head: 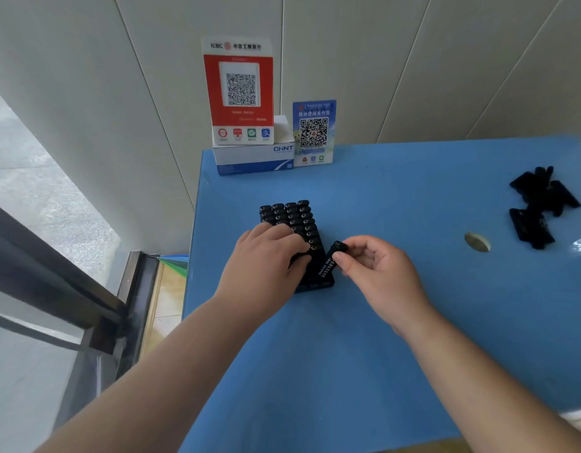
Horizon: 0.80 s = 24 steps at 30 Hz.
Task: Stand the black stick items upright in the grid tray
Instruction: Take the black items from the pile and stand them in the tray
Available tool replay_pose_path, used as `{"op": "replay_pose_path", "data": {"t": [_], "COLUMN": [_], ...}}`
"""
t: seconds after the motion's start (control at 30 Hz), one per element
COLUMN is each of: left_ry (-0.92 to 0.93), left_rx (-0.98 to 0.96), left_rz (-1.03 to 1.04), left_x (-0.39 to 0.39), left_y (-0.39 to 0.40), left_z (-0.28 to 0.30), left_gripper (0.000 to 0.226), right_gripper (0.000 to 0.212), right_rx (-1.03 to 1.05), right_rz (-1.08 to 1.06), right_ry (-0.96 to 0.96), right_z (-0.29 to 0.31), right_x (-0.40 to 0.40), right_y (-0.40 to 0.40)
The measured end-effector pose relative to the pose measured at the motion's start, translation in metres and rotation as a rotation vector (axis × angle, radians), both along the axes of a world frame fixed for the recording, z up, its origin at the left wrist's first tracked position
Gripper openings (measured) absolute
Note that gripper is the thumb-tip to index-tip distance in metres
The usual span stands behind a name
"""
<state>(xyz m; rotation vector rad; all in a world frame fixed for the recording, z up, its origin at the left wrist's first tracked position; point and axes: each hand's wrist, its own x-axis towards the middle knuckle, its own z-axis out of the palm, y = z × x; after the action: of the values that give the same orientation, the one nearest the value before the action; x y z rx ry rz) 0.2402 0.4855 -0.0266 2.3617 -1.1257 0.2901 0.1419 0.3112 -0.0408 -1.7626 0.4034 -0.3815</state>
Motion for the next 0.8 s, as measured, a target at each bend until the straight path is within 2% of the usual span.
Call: {"op": "replay_pose_path", "data": {"t": [0.1, 0.4, 0.53, 0.7, 0.8], "left_ry": [-0.018, -0.010, -0.010, -0.020, -0.029], "left_rx": [0.019, -0.037, -0.049, -0.052, -0.057], "left_rz": [-0.017, -0.016, -0.018, -0.018, -0.015], "left_x": [-0.002, -0.003, -0.003, -0.003, -0.003], "left_y": [0.001, 0.008, 0.008, 0.007, 0.006], "left_z": [-0.004, -0.011, -0.011, -0.012, -0.013], "left_gripper": [0.009, 0.020, 0.019, 0.019, 0.019], "right_gripper": [0.020, 0.027, 0.024, 0.018, 0.016], "right_rx": [-0.055, -0.227, -0.290, -0.479, -0.499], "right_rz": [0.017, 0.108, 0.122, 0.145, 0.138], "right_ry": [0.010, 0.043, 0.054, 0.056, 0.056], "right_z": [0.000, -0.006, -0.012, -0.016, -0.017], "right_x": [0.003, 0.010, 0.013, 0.016, 0.018], "right_y": [0.000, -0.001, -0.002, -0.003, -0.001]}}
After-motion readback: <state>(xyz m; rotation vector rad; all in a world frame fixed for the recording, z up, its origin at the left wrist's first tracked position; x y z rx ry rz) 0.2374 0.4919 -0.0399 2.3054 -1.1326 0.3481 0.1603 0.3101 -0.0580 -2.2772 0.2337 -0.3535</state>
